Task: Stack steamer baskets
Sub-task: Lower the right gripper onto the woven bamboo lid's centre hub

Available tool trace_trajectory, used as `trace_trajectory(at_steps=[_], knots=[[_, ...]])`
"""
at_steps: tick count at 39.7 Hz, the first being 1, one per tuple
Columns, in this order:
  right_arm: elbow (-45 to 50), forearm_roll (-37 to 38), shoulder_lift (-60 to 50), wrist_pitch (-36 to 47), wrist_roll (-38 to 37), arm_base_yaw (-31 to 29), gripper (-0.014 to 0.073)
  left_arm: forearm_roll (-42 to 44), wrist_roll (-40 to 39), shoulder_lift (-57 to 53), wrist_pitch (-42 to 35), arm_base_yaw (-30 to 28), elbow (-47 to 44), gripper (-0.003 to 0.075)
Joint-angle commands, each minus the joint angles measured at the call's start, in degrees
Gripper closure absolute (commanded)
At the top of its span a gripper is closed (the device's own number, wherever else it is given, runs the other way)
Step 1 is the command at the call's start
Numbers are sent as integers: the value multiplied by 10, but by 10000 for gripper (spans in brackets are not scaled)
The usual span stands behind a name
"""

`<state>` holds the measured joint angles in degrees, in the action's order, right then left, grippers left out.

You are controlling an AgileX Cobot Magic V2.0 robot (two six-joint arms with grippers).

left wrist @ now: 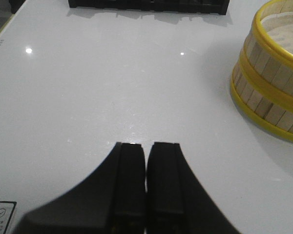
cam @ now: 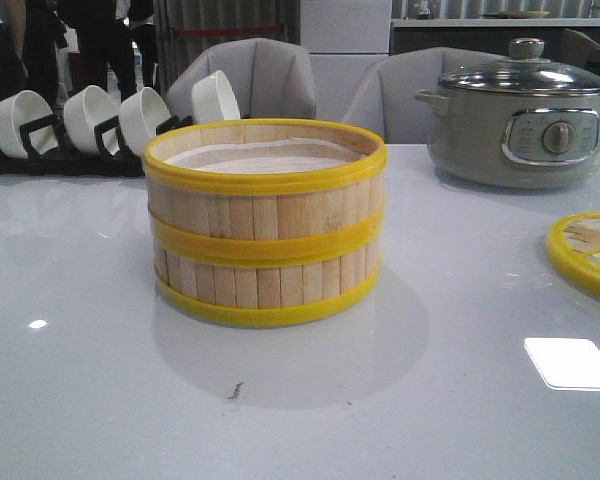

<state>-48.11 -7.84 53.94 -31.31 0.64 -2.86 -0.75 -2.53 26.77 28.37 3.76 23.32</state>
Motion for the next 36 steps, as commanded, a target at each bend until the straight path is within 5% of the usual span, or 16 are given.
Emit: trace_trajectory(at_steps=[1, 19, 36], knots=[[-16, -5, -4, 20, -1, 1, 277, 0, -5, 1, -45, 4, 15, 636], [-138, 6, 190, -54, -1, -77, 277, 0, -5, 1, -45, 4, 15, 636], [-274, 36, 376, -73, 0, -81, 274, 0, -5, 1, -45, 4, 15, 636]])
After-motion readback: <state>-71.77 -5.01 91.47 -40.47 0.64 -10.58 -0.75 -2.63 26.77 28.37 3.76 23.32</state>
